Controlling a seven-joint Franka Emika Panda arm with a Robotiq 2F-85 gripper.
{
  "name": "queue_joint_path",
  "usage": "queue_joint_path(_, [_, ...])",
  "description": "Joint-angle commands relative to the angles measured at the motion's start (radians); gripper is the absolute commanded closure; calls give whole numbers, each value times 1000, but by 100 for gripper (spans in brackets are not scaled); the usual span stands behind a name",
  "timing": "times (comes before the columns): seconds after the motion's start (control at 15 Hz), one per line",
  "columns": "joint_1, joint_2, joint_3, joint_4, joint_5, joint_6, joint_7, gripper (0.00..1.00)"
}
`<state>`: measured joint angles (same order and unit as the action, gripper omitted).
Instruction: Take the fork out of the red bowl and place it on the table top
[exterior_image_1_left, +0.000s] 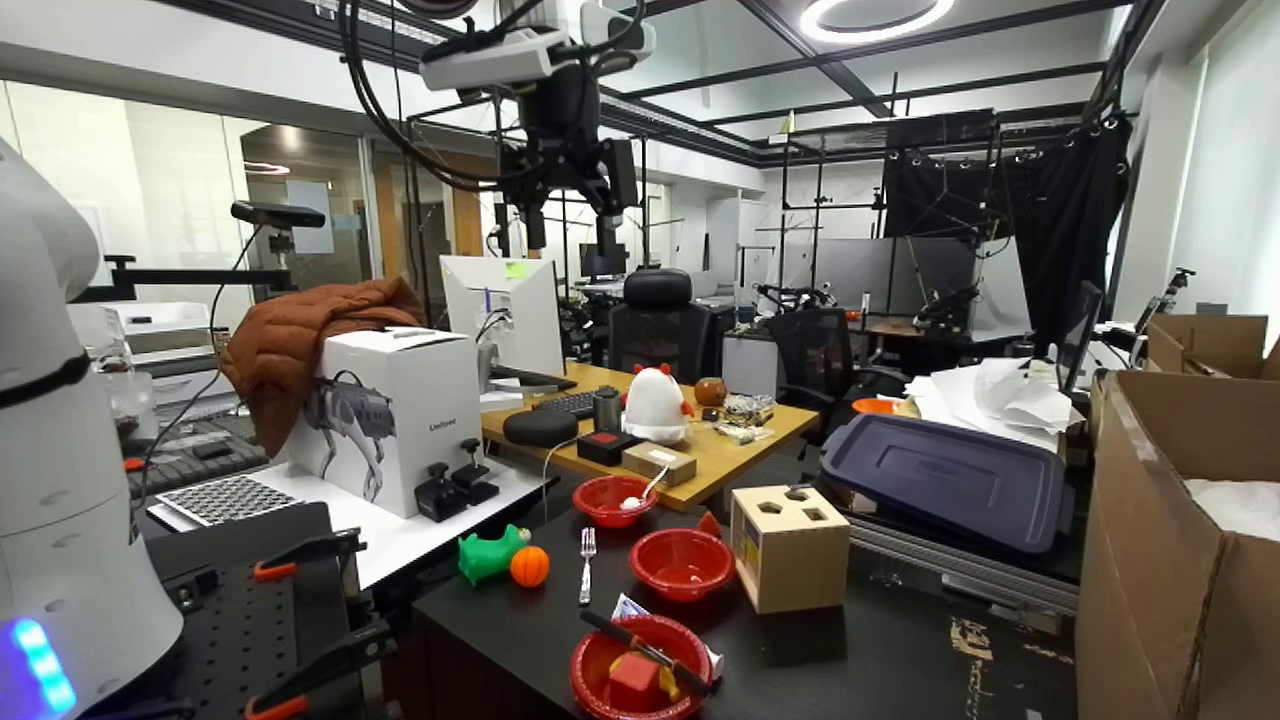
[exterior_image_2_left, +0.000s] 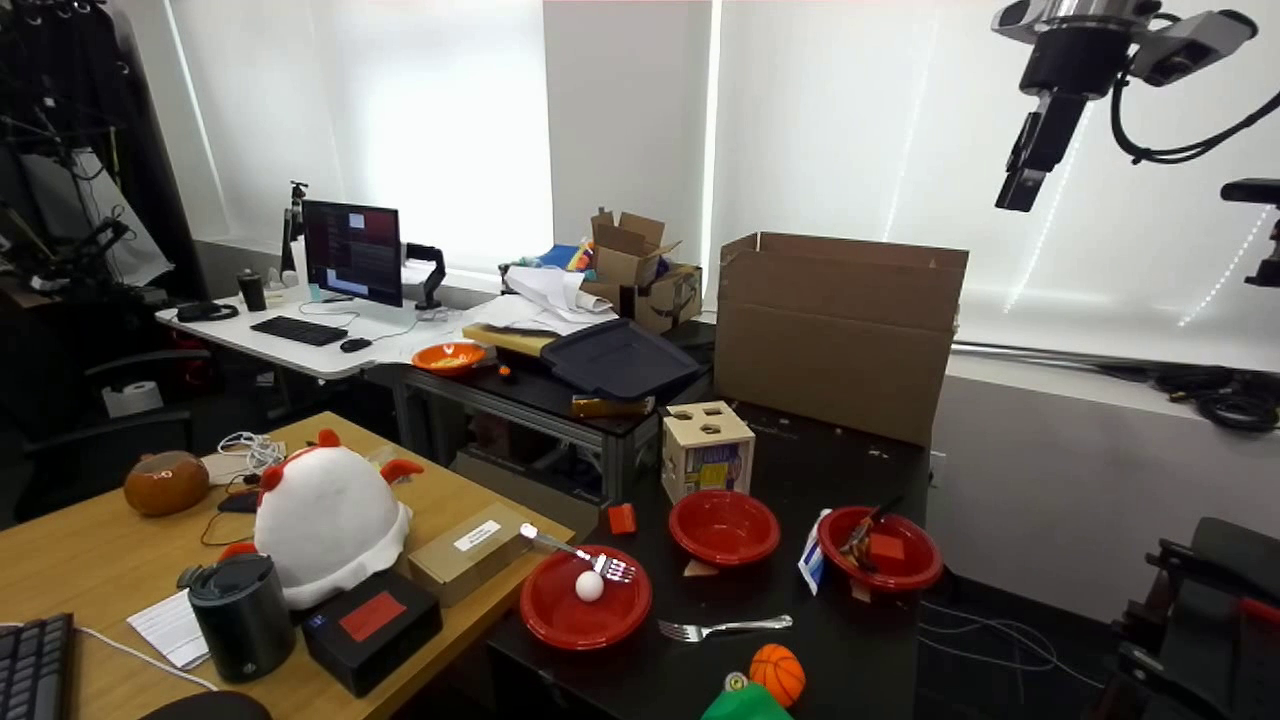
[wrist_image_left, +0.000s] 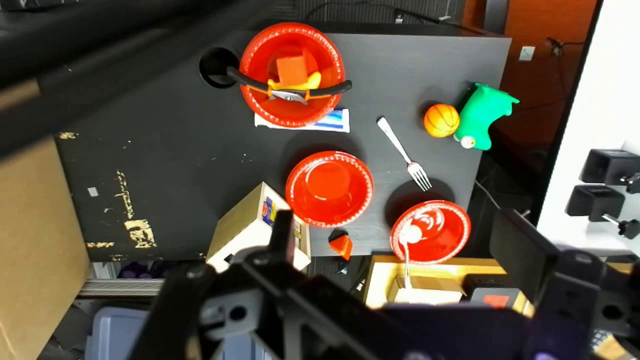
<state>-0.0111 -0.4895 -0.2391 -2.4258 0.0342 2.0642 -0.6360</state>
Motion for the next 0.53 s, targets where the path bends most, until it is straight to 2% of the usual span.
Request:
queue_joint_path(0.0, [-10,-60,-25,-16,5,-64,-67,0])
queue_joint_path(0.07, [-14,-61,-25,-11,1,-101,-61,0])
queue_joint_path(0.13, [-12,-29,-19,2,4,-58,-48,0])
queue_joint_path(0.47, [-15,-38,-20,1,4,-87,-48,0])
